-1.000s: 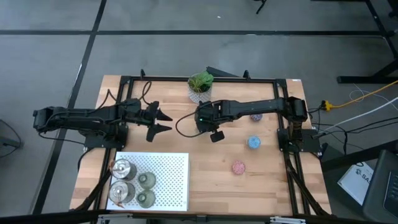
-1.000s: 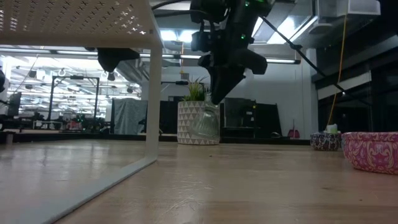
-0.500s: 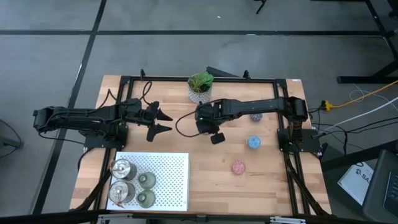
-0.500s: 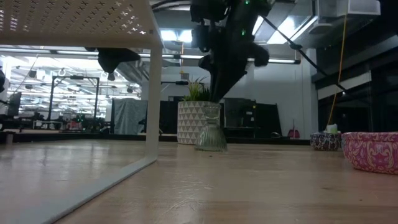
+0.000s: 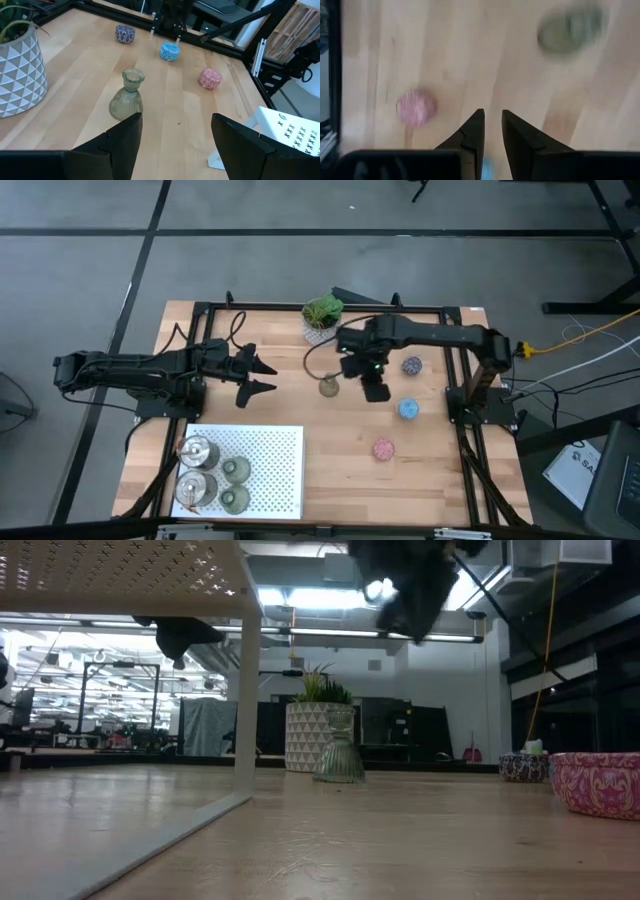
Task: Pick & Place candle stick holders
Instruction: Put the transparent candle holder on the shelf
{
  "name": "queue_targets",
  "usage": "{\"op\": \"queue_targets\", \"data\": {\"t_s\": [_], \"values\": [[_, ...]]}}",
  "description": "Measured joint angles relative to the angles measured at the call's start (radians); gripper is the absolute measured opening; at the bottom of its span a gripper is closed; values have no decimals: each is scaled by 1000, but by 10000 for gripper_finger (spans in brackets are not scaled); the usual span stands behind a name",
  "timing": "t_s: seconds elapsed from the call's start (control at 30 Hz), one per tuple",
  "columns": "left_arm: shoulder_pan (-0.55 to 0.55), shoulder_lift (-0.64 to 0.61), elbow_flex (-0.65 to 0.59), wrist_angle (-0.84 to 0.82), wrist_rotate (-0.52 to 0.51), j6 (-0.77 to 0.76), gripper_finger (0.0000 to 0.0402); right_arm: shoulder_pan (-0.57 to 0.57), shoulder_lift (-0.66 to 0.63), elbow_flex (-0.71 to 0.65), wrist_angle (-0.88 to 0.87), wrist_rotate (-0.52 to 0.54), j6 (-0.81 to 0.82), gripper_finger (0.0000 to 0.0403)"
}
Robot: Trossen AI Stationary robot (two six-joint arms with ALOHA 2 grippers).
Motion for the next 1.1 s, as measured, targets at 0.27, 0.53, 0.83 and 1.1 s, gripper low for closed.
{"op": "queue_targets", "data": {"t_s": [0.27,0.53,0.83,1.1], "values": [[0,0,0,-1,1,-6,236,-35,-217,-403,328,15,102,69],[0,0,0,0,1,-7,235,-17,-346,-625,658,97,236,69],[0,0,0,-3,2,-7,235,-14,-317,-628,719,66,285,70],[0,0,0,-26,2,-4,235,-21,-268,-628,730,25,353,132]]}}
